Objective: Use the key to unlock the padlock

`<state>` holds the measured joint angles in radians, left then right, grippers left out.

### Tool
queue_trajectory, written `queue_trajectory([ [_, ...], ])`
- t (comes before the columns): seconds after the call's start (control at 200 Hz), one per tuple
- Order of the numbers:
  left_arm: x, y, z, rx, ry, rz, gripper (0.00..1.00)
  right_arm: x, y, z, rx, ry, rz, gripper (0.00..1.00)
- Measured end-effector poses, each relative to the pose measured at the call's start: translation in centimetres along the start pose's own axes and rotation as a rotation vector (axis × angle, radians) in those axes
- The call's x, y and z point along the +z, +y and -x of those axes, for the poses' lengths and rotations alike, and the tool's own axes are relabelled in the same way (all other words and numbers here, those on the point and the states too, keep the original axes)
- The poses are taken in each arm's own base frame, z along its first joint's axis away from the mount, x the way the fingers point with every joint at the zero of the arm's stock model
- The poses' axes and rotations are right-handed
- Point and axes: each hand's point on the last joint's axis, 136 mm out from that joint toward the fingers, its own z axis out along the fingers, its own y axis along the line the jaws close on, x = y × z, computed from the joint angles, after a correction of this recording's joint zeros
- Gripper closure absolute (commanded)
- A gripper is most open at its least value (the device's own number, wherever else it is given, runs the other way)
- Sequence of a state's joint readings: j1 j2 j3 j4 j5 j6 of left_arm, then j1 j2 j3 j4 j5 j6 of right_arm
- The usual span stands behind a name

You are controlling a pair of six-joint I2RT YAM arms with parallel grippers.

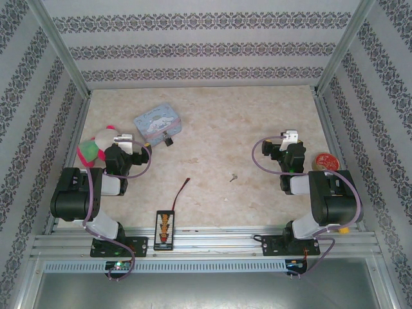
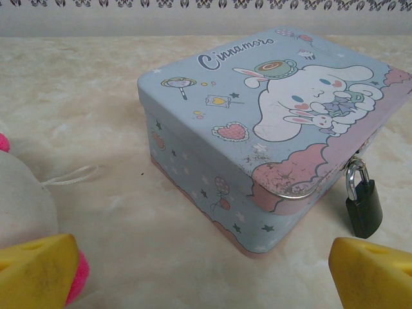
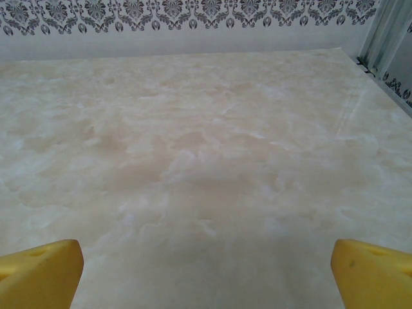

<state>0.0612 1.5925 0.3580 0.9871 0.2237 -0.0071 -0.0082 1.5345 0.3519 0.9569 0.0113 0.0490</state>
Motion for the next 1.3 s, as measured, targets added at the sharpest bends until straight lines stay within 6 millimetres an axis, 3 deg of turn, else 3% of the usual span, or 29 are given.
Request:
queue_trajectory([
  [0.325,-0.7,0.8,-0.2,-0.007,-0.007,0.05,0.01,0.1,0.0,0.0,0.0,0.016,-0.002,0.02],
  [0.5,-2.3,1.1,3.2,-0.009,-0.103,0.086,0.01,-1.3,0.3,2.3,-0.008,-0.027,-0.009,0.02],
  [0.715,-5.1,1.6,7.1,-0.042,-0.195,0.133,0.01,-4.9,2.7,7.3,-0.019,-0.089,0.018,0.1],
  [0.845,-6.8,1.3,9.3,-0.068,-0.257,0.132,0.01,-7.2,4.4,8.6,-0.008,-0.08,0.044,0.13],
  [0.949,-7.8,0.7,10.5,-0.103,-0.295,0.114,0.01,-8.8,6.1,7.6,-0.004,-0.017,0.071,0.14],
  [1.079,-8.3,-0.5,11.2,-0.139,-0.312,0.08,0.01,-10.4,8.5,4.3,-0.029,0.12,0.109,0.15],
  [1.299,-8.0,-5.4,11.7,-0.129,-0.295,-0.044,0.01,-12.4,11.3,0.1,-0.077,0.335,0.145,0.17],
])
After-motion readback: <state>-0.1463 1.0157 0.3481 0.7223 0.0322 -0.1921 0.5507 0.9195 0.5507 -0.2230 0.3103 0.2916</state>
